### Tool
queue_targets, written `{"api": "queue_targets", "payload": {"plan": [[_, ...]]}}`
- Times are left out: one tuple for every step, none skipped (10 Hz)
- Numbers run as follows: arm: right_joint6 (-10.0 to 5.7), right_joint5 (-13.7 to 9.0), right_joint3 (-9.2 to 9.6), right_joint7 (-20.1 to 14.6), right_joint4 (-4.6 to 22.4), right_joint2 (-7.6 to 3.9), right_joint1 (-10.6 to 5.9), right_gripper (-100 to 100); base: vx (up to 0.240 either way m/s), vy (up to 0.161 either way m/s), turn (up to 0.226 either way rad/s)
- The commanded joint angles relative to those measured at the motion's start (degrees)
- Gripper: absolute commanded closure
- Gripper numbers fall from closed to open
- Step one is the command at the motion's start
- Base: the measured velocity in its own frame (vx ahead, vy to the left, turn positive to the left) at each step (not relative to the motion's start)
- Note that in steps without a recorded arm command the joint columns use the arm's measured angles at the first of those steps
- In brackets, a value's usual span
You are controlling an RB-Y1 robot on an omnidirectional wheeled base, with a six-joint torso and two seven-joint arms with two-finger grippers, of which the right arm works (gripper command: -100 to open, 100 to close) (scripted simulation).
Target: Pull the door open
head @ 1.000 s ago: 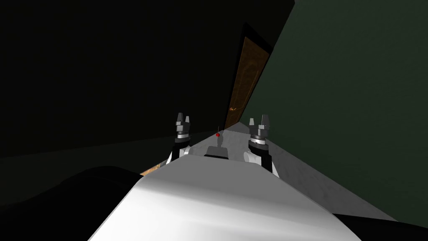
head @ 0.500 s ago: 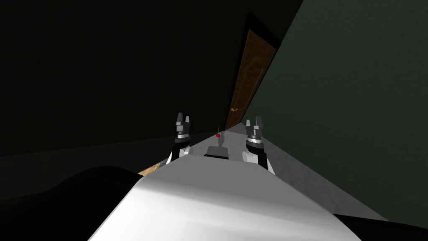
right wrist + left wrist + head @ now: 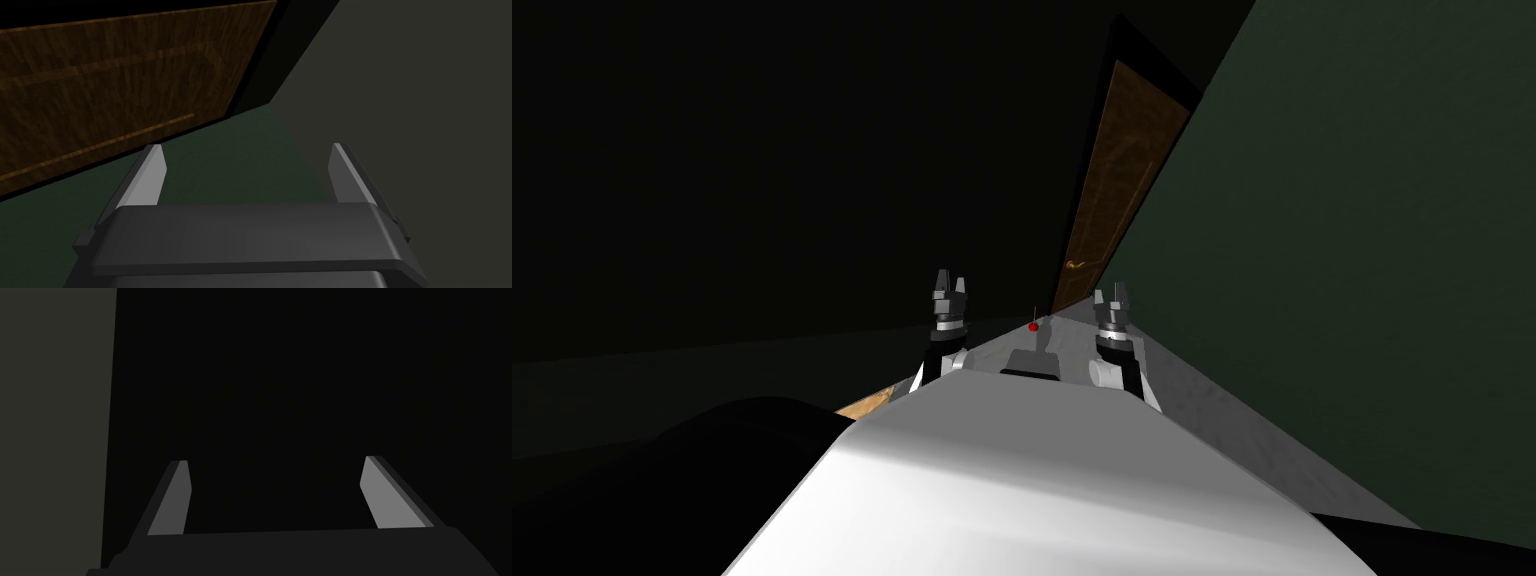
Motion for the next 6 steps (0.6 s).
{"api": "queue_targets", "payload": {"plan": [[-0.31,-0.22,0.18,-0.13,2.4,-0.32,-1.17,-100,0.091,-0.087,0.095],[-0.51,-0.4,0.27,-0.27,3.71,-0.6,-1.68,-100,0.074,-0.096,0.088],[-0.7,-0.58,0.37,-0.41,5.01,-0.88,-2.2,-100,0.075,-0.088,0.102],[-0.9,-0.75,0.46,-0.55,6.32,-1.16,-2.71,-100,0.09,-0.093,0.114],[-1.11,-0.93,0.56,-0.69,7.68,-1.45,-3.24,-100,0.095,-0.108,0.089],[-1.32,-1.13,0.66,-0.84,9.12,-1.74,-3.81,-100,0.075,-0.102,0.092]]}}
